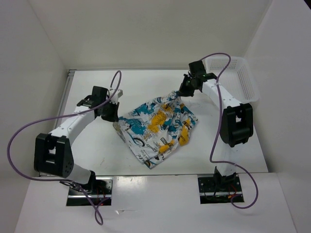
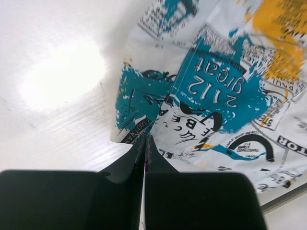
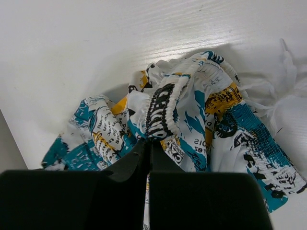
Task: Fold and stack the shorts
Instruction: Flatten the shorts out
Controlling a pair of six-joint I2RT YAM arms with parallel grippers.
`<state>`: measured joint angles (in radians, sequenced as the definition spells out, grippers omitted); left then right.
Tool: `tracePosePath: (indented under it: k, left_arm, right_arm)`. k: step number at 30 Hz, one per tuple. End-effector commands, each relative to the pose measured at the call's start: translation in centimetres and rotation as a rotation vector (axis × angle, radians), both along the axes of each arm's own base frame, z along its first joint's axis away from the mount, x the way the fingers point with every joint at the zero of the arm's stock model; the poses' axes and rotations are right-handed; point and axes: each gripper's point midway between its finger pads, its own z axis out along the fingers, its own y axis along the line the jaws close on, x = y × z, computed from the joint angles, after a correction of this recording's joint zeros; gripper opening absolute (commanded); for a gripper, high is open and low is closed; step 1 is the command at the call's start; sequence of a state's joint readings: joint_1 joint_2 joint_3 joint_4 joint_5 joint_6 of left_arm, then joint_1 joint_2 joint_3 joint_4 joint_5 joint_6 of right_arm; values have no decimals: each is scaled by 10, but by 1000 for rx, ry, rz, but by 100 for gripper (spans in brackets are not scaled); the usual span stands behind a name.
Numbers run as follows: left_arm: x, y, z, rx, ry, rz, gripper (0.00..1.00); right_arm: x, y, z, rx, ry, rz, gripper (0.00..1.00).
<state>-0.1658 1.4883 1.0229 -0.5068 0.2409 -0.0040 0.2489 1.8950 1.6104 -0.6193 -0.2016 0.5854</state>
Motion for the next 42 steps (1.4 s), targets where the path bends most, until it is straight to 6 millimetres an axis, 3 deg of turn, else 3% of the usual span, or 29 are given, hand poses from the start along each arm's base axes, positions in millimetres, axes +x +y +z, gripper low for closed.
tracePosePath:
  k: [1, 7, 8, 10, 11, 13, 14, 15, 16, 17, 18, 19, 20, 21, 22, 23, 24, 25, 26, 28, 31, 34, 35, 37, 38, 39, 40, 41, 42]
  left_arm:
    - [6, 2, 44, -23, -87, 5, 0]
    - [26, 13, 95, -137, -200, 24, 0]
    - [36, 15, 112, -153, -250, 27, 0]
    - [52, 30, 127, -184, -285, 54, 0]
    - [59, 35, 136, -191, -306, 62, 0]
    - [86, 52, 170, -224, -387, 75, 0]
    - [95, 58, 183, -232, -416, 76, 0]
    - [108, 64, 189, -241, -436, 76, 0]
    - [120, 74, 225, -253, -521, 65, 0]
    - [134, 80, 231, -259, -545, 61, 0]
    - [143, 91, 247, -257, -594, 63, 0]
    - [149, 93, 264, -272, -638, 36, 0]
    - [160, 99, 297, -262, -724, 15, 0]
    - [164, 102, 315, -257, -769, 2, 0]
    - [166, 110, 335, -249, -819, -6, 0]
    - [168, 114, 372, -228, -912, -31, 0]
    - [167, 118, 388, -219, -946, -38, 0]
    - [164, 126, 405, -201, -991, -39, 0]
    - [160, 129, 421, -186, -1045, -56, 0]
    - [155, 141, 432, -161, -1094, -59, 0]
    - [141, 141, 449, -140, -1133, -59, 0]
    - [132, 137, 452, -143, -1136, -69, 0]
    - [131, 137, 446, -151, -1115, -63, 0]
    - [118, 131, 446, -154, -1106, -60, 0]
    - [116, 131, 438, -161, -1086, -54, 0]
    - [110, 128, 416, -181, -1033, -38, 0]
    - [107, 127, 402, -191, -1004, -29, 0]
    - [104, 126, 385, -203, -972, -20, 0]
    - [98, 122, 367, -224, -929, -16, 0]
  right_arm:
    - [4, -3, 26, 6, -82, -2, 0]
    - [13, -3, 52, 4, -130, -1, 0]
    - [20, -1, 62, 11, -157, -1, 0]
    - [26, -4, 68, 4, -162, -3, 0]
    - [38, -6, 84, 12, -198, -12, 0]
    - [45, -5, 98, 15, -211, -13, 0]
    - [58, -8, 132, 31, -285, -26, 0]
    - [69, -12, 132, 30, -288, -37, 0]
    - [71, -8, 141, 44, -289, -23, 0]
    - [80, -10, 186, 79, -387, -33, 0]
    - [89, -14, 190, 102, -396, -48, 0]
    - [90, -12, 209, 152, -436, -36, 1]
    - [93, -13, 237, 188, -498, -36, 1]
    - [94, -16, 250, 218, -513, -52, 1]
    - [94, -16, 278, 230, -582, -48, 1]
    - [89, -15, 296, 253, -621, -42, 1]
    - [84, -17, 314, 293, -654, -43, 1]
    - [85, -23, 308, 321, -623, -41, 1]
    - [80, -19, 326, 382, -661, 17, 0]
    - [68, -33, 350, 314, -746, -29, 0]
    - [60, -60, 330, 216, -670, -103, 0]
    - [41, -84, 319, 79, -629, -171, 0]
    - [30, -90, 308, 43, -570, -193, 0]
    - [28, -99, 285, -8, -481, -223, 0]
    - [11, -100, 297, -6, -491, -224, 0]
    - [9, -92, 279, -18, -424, -218, 0]
    - [-5, -89, 286, -20, -426, -224, 0]
    - [-11, -87, 279, -37, -397, -223, 0]
    - [-13, -85, 246, -78, -299, -234, 0]
